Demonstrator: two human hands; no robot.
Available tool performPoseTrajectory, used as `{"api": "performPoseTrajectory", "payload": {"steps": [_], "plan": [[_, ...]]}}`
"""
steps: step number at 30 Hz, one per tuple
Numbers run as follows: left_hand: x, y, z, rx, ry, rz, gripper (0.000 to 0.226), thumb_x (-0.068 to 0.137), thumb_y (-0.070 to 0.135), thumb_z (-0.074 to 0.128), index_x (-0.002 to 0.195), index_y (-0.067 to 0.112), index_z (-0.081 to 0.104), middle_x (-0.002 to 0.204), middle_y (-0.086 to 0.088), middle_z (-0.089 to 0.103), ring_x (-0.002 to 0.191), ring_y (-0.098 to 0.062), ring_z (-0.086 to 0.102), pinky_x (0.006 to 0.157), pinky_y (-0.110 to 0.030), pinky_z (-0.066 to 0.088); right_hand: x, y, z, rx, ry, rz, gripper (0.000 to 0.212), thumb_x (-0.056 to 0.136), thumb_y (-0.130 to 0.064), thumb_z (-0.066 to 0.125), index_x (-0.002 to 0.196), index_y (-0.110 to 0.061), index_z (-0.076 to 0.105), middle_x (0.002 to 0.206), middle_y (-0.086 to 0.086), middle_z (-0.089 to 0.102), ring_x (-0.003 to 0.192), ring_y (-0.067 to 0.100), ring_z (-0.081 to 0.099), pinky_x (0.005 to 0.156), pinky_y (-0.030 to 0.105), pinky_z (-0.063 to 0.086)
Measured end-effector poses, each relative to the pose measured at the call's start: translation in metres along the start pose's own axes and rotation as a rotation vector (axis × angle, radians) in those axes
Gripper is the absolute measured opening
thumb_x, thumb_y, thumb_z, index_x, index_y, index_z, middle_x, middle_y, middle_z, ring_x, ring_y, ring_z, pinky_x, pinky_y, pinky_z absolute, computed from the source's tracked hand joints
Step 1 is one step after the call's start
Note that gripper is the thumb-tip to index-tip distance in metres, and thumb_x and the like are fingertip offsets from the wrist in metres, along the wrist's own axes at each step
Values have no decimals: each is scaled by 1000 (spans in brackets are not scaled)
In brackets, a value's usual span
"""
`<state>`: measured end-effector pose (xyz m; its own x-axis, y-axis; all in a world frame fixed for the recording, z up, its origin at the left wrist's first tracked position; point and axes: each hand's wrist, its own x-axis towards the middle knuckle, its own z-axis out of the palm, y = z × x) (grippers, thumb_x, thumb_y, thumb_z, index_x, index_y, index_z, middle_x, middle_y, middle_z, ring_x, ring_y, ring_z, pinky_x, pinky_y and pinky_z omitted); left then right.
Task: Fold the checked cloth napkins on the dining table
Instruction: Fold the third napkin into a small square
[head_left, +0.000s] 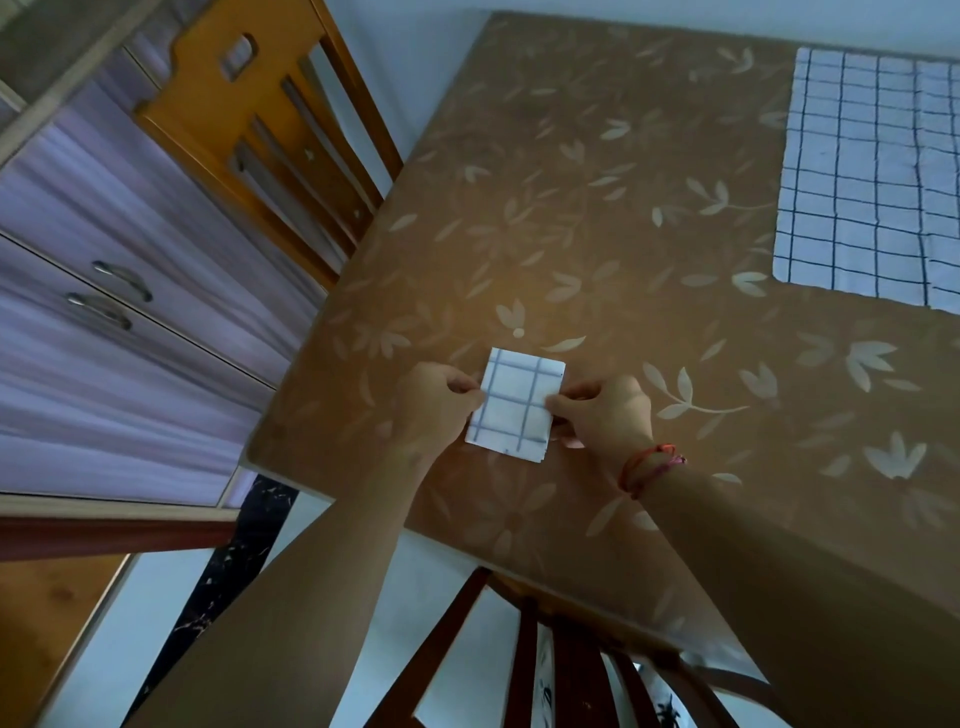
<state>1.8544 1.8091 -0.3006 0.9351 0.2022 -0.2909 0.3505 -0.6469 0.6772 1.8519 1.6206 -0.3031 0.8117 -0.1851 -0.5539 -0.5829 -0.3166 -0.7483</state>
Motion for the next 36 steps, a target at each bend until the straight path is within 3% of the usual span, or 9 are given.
{"api": "performPoseTrajectory", "payload": {"steps": [6,16,21,26,28,31,34,36], "plan": [[-3,2,1,86,33,69,12,82,15,72,92,11,77,86,1,73,72,-5,60,62,-13,43,1,5,2,-48,14,-51,11,83,-10,73,73,-14,71,58,6,72,56,20,72,59,34,62],[-4,0,5,131,49,90,11,84,14,71,92,10,76,86,1,73,72,-5,59,56,-6,36,0,6,4,-67,14,-85,6,84,-9,71,78,-10,71,61,8,72,52,18,71,54,31,60],[-6,1,4,127,51,100,11,84,12,70,93,9,76,86,0,73,71,-4,58,56,-6,37,-1,5,2,-40,6,-84,7,84,-8,72,79,-10,68,64,8,73,53,19,71,56,36,62],[-7,-4,4,122,56,170,14,85,11,67,96,10,75,88,0,73,75,-6,61,64,-15,48,-3,6,-1,-21,31,-109,6,82,-14,72,79,-13,67,58,3,71,53,18,70,58,37,61],[-7,-8,5,163,92,278,17,88,8,60,99,10,73,94,-1,70,84,-12,62,75,-26,53,-7,6,-5,-138,98,-195,8,83,-23,68,77,-18,65,57,-3,69,55,13,67,56,28,54],[-5,-11,9,313,93,473,28,94,5,50,118,4,65,120,-6,63,114,-20,57,100,-25,42,-13,6,-3,-400,156,-434,11,88,-31,60,89,-21,65,74,-8,65,70,12,61,60,28,47],[0,-22,22,533,17,634,40,97,6,48,136,3,51,146,-9,46,138,-22,38,110,-36,37,-17,9,19,-545,196,-817,28,90,-27,51,106,-11,68,100,7,61,86,25,59,69,40,52],[1,-31,28,632,-27,637,43,99,17,40,142,9,43,156,-3,32,146,-15,22,110,-35,33,-16,12,37,-614,178,-967,39,90,-23,45,118,-3,64,116,16,61,103,33,59,79,44,54]]}}
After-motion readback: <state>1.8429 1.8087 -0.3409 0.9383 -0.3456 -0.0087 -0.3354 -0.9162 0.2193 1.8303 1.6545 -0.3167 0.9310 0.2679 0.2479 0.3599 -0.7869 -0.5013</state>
